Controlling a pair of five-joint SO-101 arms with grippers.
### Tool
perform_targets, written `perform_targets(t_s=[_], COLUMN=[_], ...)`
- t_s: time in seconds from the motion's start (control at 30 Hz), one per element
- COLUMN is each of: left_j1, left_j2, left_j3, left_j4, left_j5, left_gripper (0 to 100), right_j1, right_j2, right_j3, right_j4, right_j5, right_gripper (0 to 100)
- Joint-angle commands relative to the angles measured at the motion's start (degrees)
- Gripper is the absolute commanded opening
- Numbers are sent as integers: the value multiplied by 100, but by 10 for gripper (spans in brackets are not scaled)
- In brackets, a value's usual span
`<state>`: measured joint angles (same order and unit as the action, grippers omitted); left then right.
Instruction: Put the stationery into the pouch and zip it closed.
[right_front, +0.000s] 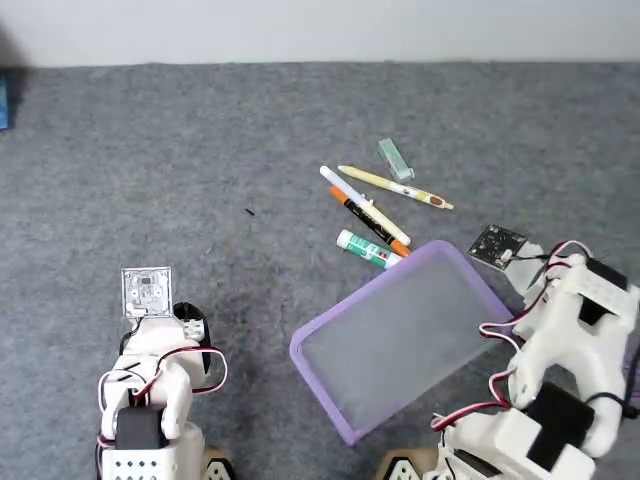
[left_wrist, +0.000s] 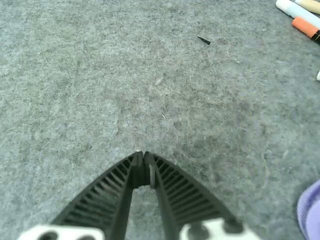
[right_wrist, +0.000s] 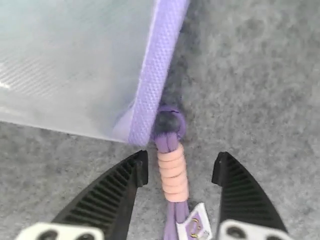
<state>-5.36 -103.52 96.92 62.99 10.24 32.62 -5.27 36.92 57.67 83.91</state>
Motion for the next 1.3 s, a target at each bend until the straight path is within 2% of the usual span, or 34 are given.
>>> perform_targets(t_s=[0.0, 0.53, 0.7, 0.93, 1.03, 1.27], left_j1=[-9, -9, -9, -9, -9, -9], left_j2=[-62, -62, -62, -62, -62, -62], left_j3=[-48, -48, -48, -48, -48, -48], left_j4=[18, 18, 18, 18, 18, 18], left_j5=[44, 44, 44, 44, 44, 44], left_gripper=[14, 14, 14, 14, 14, 14], right_j1=[48, 585, 637, 655, 637, 541], right_j2=[-101, 1024, 1015, 593, 171, -1560], right_j3=[-18, -440, -440, -440, -440, -440], right_j4=[-84, -154, -136, 22, 347, 1956], right_j5=[88, 88, 88, 88, 88, 79], right_gripper=[213, 207, 98, 66, 5, 9])
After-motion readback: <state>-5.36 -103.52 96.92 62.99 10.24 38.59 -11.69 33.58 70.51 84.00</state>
